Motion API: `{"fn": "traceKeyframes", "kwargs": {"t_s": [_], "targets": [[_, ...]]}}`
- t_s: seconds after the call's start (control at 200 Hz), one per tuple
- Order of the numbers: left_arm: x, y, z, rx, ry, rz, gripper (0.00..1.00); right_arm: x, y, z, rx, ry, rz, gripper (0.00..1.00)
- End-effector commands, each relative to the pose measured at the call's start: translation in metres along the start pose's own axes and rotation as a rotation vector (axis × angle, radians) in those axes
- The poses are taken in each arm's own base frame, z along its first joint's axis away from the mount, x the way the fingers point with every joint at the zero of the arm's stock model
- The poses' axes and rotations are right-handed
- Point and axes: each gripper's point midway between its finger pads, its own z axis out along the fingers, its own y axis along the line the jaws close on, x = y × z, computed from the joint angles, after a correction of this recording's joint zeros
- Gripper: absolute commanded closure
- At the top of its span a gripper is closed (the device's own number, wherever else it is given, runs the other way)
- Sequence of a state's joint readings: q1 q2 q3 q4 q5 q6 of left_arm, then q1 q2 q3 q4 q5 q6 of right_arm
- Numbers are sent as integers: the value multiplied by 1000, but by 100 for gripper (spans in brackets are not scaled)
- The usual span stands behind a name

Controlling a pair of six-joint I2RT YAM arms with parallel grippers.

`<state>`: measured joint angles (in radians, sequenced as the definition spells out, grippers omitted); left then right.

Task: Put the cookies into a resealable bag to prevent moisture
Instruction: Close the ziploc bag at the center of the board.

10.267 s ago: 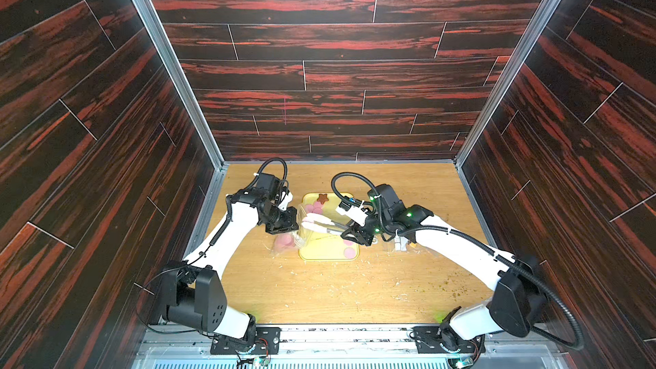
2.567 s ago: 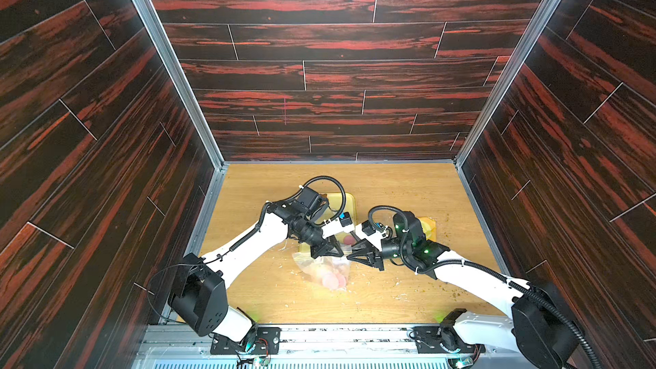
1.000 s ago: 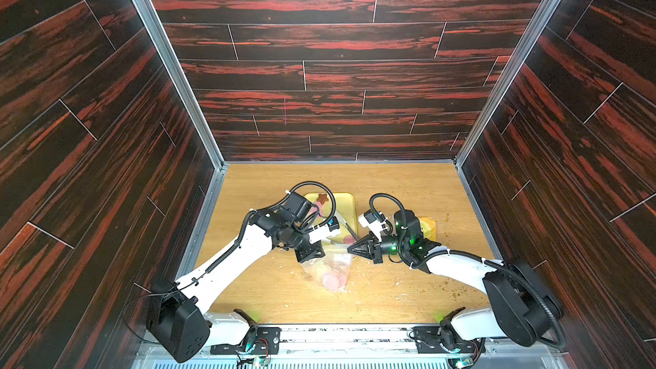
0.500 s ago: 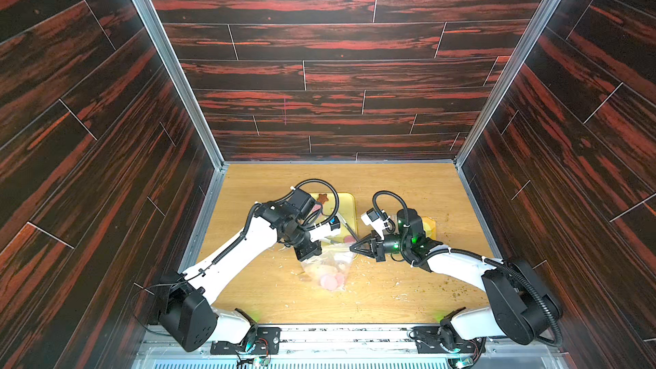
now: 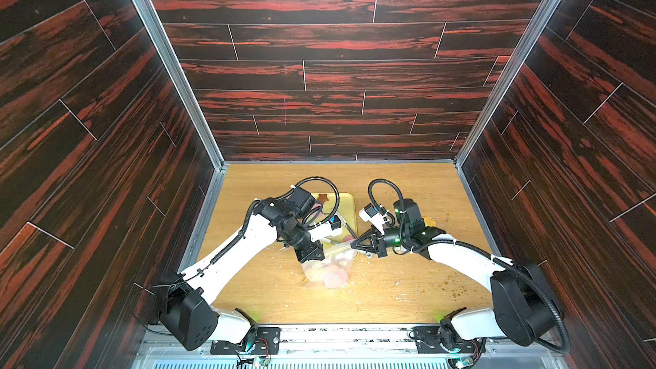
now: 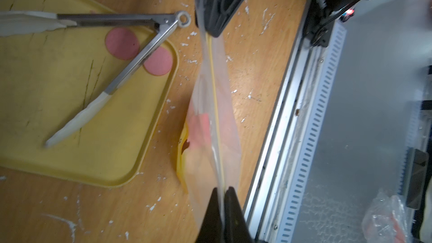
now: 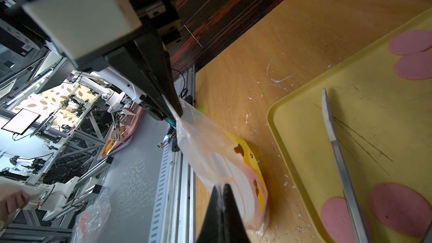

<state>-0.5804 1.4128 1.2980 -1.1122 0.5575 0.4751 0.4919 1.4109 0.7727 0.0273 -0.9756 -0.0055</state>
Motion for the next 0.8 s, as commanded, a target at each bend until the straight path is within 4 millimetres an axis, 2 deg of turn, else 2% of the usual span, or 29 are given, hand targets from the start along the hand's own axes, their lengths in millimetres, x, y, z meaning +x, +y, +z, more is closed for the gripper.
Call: {"fn": "traceKeyframes", "kwargs": {"t_s": [0.0,0.125,0.225,0.331,0.386,0.431,0.501,0.656,0.792], "targets": [[19,-27,-19,52,28,-34,93,6,-13,-23,113,14,37,100],[23,-22,-14,43,31,-44,84,6,-6,-30,111,13,52,100],[25,-5,-6,-7,72,-54,84,7,1,-28,62,12,70,100],[20,7,-4,-39,91,-34,83,14,-2,-26,48,22,96,100],[17,12,-3,-55,89,-18,79,16,-3,-24,43,26,113,100],[12,16,-4,-79,75,-5,74,15,-5,-24,41,24,125,100],[2,18,-8,-98,34,27,60,12,-5,-23,30,17,129,100],[-28,14,-15,-114,-156,110,41,8,-2,-21,13,13,121,100],[-54,25,-12,-152,-286,144,37,8,2,-20,-1,17,109,100]]}}
